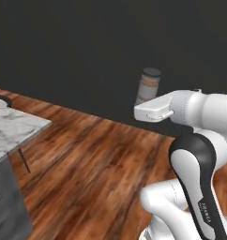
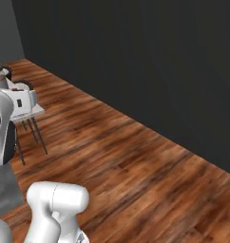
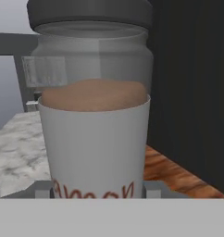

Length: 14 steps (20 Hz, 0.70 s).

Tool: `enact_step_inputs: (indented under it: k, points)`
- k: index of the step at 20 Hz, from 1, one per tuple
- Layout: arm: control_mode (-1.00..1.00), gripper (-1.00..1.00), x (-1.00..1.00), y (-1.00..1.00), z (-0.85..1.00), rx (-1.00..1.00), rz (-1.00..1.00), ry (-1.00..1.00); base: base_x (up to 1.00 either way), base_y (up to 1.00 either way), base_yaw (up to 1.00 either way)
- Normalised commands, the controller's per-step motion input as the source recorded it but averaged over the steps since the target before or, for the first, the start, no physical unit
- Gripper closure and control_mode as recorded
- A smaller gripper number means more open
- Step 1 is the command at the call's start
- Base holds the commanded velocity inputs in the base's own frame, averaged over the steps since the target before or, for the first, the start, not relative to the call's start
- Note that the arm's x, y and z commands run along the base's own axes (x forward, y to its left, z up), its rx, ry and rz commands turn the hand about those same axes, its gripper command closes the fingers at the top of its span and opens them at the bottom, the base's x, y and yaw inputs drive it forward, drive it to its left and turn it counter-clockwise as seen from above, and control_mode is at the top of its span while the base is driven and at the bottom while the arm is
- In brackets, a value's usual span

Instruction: Take the cinnamon bottle from the cabinet and place it on the dining table, next to the plate with the cupcake. Then take the chocolate from the dining counter and place it on the cupcake plate.

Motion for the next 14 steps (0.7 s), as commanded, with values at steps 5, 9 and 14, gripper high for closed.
enact_step_inputs:
  k: [5, 9, 14]
  points:
    - [1.00, 1.00, 0.00, 0.00, 0.00, 0.00, 0.00, 0.00, 0.94, 0.10, 0.00]
    - [1.00, 1.00, 0.00, 0.00, 0.00, 0.00, 0.00, 0.00, 0.94, 0.09, 0.00]
    - [1.00, 1.00, 0.00, 0.00, 0.00, 0.00, 0.00, 0.00, 0.94, 0.07, 0.00]
